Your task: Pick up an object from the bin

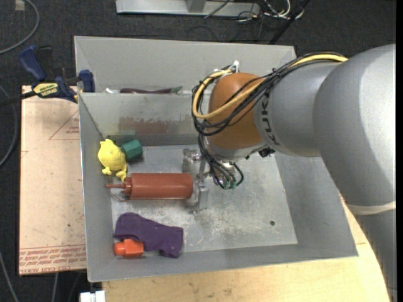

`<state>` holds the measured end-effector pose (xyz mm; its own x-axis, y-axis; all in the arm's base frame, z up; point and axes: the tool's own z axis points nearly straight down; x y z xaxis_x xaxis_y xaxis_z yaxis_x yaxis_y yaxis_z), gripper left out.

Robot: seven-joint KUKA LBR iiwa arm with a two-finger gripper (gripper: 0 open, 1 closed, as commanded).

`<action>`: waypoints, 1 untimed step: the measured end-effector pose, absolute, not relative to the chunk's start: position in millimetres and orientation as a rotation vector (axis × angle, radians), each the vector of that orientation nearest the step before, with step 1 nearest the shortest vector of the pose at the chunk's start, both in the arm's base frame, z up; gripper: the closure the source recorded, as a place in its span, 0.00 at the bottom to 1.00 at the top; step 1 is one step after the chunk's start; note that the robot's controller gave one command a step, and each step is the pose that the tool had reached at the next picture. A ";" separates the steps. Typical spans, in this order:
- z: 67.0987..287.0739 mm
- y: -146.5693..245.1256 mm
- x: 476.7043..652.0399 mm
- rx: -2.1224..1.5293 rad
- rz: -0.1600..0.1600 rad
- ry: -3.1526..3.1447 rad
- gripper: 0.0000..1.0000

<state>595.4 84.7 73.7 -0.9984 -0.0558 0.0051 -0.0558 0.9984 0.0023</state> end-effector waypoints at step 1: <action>95.5 125.1 588.8 0.063 -0.004 -3.146 0.00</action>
Offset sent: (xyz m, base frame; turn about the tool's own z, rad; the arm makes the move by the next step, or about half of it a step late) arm -0.0201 0.0555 -0.0037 0.0103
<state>588.8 125.1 95.5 -0.9992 -0.0398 -0.0049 -0.0398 0.9992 0.0026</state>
